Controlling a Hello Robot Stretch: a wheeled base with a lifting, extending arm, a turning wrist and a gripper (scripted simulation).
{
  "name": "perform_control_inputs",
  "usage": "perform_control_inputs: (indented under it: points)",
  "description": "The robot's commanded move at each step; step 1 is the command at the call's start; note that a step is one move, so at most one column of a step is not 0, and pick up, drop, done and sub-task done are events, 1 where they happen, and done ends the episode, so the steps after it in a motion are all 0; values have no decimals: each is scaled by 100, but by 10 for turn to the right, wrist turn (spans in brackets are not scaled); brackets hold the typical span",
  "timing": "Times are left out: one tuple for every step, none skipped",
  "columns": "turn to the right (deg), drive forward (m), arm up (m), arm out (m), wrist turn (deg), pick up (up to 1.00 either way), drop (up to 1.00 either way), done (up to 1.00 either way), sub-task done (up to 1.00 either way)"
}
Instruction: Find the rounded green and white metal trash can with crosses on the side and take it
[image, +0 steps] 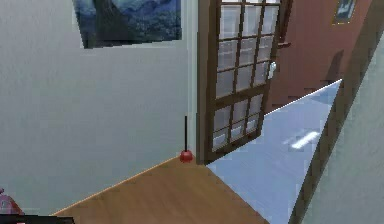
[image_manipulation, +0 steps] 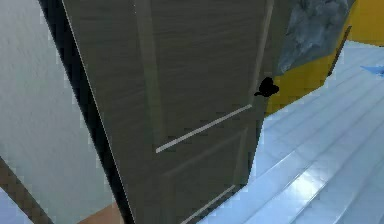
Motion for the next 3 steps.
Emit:
perform_control_inputs:
  points:
    - [150, 0, 0, 0, 0, 0, 0, 0, 0]
    - [0, 100, 0, 0, 0, 0, 0, 0, 0]
    - [30, 0, 0, 0, 0, 0, 0, 0, 0]
